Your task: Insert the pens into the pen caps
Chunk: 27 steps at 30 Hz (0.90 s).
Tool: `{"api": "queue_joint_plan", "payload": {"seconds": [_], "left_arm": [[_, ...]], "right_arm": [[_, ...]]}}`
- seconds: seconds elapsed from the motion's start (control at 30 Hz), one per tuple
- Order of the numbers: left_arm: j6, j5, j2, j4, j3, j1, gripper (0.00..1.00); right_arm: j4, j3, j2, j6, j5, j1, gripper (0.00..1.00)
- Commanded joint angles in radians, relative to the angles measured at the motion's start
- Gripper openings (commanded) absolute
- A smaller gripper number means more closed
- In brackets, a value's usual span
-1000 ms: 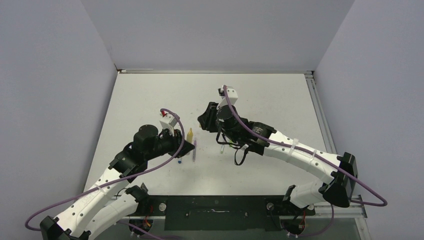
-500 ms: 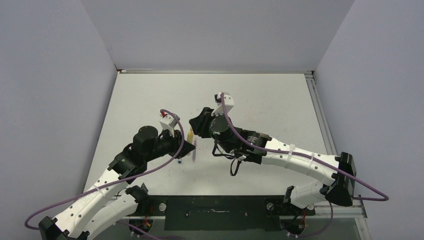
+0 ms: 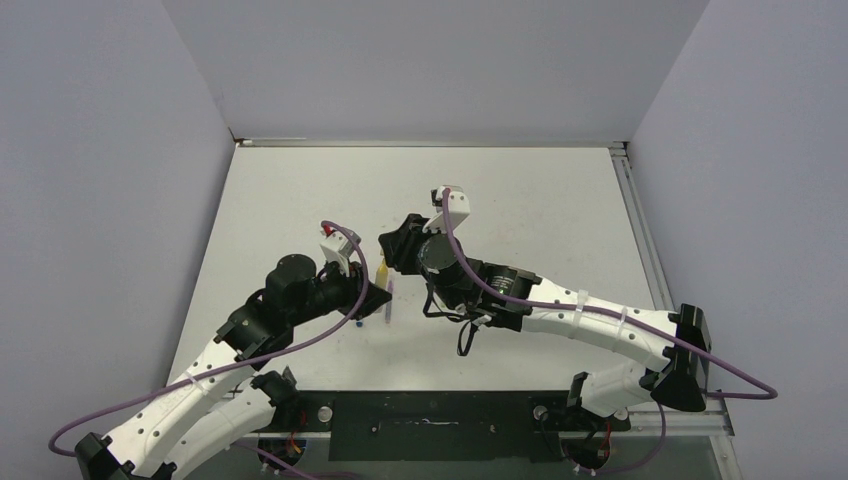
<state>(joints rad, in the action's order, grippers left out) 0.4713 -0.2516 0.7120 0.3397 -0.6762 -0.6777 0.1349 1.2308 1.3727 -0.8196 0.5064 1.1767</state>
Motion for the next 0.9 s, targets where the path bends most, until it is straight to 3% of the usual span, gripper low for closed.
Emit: {"api": "queue_joint_plan", "payload": {"seconds": [0.0, 0.87], "left_arm": [[0.004, 0.015, -0.018, -0.052, -0.047, -0.007, 0.0], [-0.002, 0.036, -0.036, -0.044, -0.062, -0.021, 0.0]], "right_arm": [[-0.042, 0.017, 0.012, 0.017, 0.041, 0.016, 0.05], [-0.007, 0.014, 0.033, 0.018, 0.052, 0.046, 0.05]]}}
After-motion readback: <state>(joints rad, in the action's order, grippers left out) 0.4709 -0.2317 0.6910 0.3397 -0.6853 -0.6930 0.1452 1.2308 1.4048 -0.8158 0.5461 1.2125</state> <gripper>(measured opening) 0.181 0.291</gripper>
